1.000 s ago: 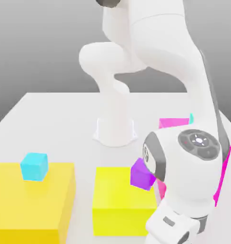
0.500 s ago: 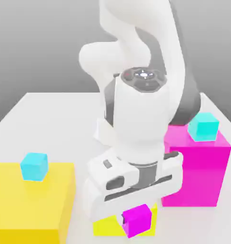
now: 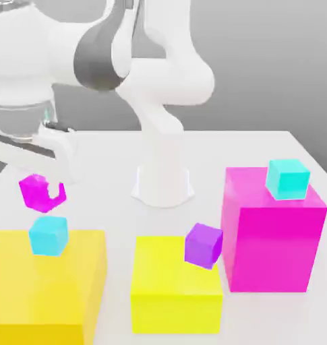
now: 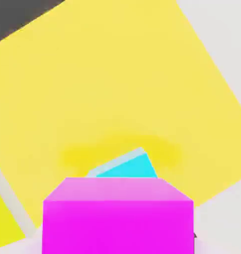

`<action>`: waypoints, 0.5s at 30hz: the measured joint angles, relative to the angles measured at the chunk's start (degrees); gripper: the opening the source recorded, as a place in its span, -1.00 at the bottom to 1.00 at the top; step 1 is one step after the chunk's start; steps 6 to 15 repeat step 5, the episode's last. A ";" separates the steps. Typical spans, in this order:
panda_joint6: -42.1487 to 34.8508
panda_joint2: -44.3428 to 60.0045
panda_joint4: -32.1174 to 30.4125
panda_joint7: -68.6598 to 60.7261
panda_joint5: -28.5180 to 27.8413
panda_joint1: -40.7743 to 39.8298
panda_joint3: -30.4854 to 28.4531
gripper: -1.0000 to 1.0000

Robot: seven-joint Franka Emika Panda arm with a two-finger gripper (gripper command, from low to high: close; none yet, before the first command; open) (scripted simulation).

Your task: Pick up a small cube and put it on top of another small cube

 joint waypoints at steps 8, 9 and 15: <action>3.79 2.71 -1.15 -0.47 0.66 0.08 -0.33 1.00; 3.79 2.71 -1.15 -0.47 0.66 0.08 -0.33 1.00; 3.79 2.71 -1.15 -0.47 0.66 0.08 -0.33 1.00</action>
